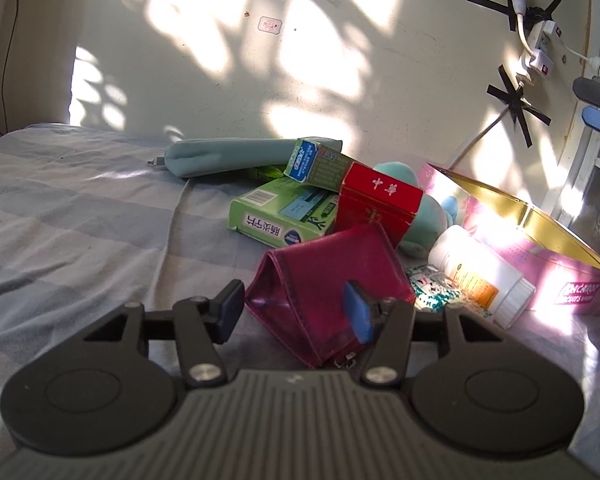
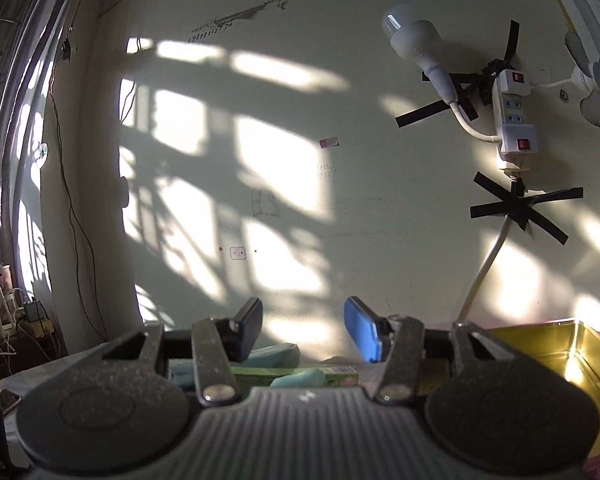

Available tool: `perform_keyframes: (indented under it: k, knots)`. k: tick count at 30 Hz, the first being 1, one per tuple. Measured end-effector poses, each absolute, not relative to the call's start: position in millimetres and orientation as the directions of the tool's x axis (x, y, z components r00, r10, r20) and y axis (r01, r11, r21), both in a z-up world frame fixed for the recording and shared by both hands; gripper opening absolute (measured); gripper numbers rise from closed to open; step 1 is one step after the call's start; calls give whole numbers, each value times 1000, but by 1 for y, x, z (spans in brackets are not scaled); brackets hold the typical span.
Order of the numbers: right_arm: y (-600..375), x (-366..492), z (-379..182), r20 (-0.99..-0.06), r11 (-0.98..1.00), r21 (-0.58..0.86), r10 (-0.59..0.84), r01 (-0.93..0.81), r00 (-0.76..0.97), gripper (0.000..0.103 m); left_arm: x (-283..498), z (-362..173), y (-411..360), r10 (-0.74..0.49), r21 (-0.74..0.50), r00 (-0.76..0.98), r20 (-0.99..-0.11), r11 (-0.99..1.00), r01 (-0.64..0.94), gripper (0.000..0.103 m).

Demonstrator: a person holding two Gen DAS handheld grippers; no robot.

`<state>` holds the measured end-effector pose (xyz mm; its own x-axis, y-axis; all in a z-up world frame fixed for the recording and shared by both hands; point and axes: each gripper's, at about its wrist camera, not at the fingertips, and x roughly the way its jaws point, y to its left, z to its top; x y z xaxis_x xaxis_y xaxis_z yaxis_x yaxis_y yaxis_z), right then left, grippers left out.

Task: Organize objects
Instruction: 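Grasp the magenta pouch with the right gripper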

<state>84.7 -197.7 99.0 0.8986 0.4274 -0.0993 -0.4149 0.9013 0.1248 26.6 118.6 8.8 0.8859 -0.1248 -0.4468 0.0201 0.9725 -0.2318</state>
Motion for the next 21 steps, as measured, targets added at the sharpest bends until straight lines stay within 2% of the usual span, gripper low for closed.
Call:
perform_keyframes:
  k: [7, 12, 21]
  knots:
    - [-195, 76, 89, -111, 897, 121, 438, -426, 892, 47, 28, 9, 119, -127, -246, 884, -449, 969, 14, 59]
    - [-202, 67, 92, -78, 894, 119, 443, -432, 893, 52, 27, 9, 119, -123, -249, 884, -451, 968, 7, 60]
    - [-219, 61, 91, -71, 891, 157, 441, -427, 895, 52, 29, 8, 119, -116, -248, 880, -460, 969, -3, 65]
